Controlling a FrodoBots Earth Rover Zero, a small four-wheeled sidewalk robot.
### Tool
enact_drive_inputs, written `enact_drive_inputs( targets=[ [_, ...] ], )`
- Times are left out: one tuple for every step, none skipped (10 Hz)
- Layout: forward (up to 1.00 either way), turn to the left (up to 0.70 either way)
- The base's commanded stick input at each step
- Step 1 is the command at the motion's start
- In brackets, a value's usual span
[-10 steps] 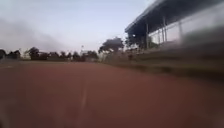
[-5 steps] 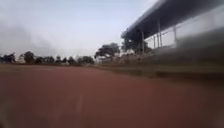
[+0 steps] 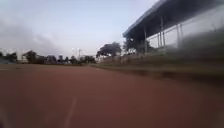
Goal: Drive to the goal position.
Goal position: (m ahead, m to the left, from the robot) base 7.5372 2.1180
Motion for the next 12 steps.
enact_drive_inputs(
  targets=[
    [0.7, 0.0],
    [0.7, 0.0],
    [0.7, 0.0],
    [0.7, 0.0],
    [0.7, 0.0],
    [0.7, 0.0],
    [0.7, 0.0],
    [0.7, 0.0],
    [0.7, 0.0],
    [0.7, 0.01],
    [0.7, 0.02],
    [0.7, 0.05]
  ],
)
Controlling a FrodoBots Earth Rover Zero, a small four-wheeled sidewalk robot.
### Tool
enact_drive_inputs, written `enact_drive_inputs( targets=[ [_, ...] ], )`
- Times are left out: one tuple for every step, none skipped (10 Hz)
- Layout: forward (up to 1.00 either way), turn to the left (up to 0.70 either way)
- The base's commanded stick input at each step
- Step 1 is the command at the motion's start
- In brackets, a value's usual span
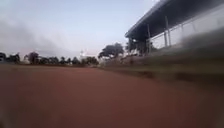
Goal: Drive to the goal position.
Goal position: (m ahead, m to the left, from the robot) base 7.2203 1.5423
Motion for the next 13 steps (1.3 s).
enact_drive_inputs(
  targets=[
    [0.7, 0.21],
    [0.7, 0.3],
    [0.7, 0.17],
    [0.7, 0.0],
    [0.7, 0.0],
    [0.7, 0.0],
    [0.7, 0.0],
    [0.7, 0.0],
    [0.7, 0.0],
    [0.7, 0.0],
    [0.7, 0.0],
    [0.7, 0.0],
    [0.7, 0.0]
  ],
)
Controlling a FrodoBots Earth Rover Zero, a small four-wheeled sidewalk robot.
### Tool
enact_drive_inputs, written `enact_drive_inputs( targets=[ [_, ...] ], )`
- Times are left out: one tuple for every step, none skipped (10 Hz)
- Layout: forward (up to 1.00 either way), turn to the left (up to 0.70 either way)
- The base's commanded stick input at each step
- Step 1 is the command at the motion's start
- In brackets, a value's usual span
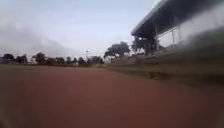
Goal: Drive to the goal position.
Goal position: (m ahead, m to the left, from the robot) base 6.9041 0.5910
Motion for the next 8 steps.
enact_drive_inputs(
  targets=[
    [0.7, 0.0],
    [0.7, 0.0],
    [0.7, 0.0],
    [0.7, 0.0],
    [0.7, 0.0],
    [0.7, 0.0],
    [0.7, 0.0],
    [0.7, 0.0]
  ],
)
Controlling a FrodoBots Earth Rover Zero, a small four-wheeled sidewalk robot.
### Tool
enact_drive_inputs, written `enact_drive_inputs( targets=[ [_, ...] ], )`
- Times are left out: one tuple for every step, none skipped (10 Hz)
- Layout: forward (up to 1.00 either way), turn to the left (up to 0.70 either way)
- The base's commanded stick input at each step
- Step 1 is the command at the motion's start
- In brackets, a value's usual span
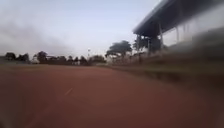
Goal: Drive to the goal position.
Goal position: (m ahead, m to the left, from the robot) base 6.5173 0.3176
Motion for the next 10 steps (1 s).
enact_drive_inputs(
  targets=[
    [0.7, 0.0],
    [0.7, 0.0],
    [0.7, 0.0],
    [0.7, 0.0],
    [0.7, 0.0],
    [0.7, 0.01],
    [0.7, 0.06],
    [0.7, 0.2],
    [0.7, 0.21],
    [0.7, 0.03]
  ],
)
